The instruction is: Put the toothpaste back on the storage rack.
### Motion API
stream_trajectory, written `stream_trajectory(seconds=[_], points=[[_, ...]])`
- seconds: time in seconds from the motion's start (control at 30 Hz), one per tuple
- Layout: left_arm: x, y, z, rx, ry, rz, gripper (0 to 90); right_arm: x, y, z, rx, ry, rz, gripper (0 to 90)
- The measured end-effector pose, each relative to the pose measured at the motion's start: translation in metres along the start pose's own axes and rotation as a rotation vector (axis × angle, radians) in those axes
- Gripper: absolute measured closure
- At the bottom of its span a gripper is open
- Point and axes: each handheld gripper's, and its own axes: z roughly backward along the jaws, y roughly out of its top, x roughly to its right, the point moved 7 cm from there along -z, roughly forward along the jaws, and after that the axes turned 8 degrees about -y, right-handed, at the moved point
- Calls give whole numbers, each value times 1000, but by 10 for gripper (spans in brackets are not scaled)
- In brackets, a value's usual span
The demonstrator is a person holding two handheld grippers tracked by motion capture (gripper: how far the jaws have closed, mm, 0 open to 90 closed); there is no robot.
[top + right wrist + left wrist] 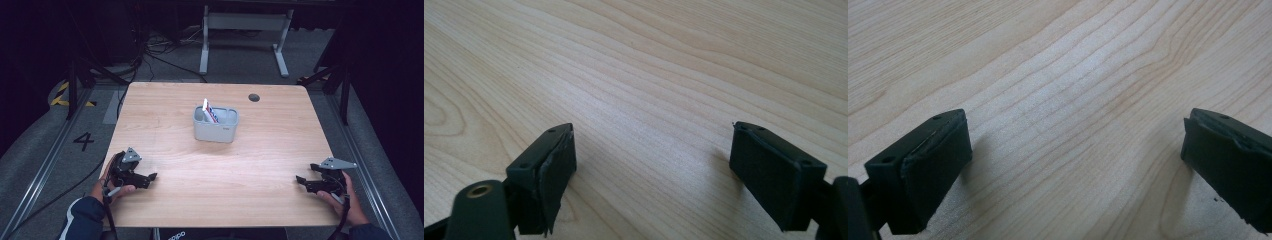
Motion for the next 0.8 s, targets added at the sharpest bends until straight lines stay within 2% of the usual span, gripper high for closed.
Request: stream_trajectory(seconds=[0.8], points=[[0,0,0,1,0,5,2,0,0,0,-1,-3,-9,182]])
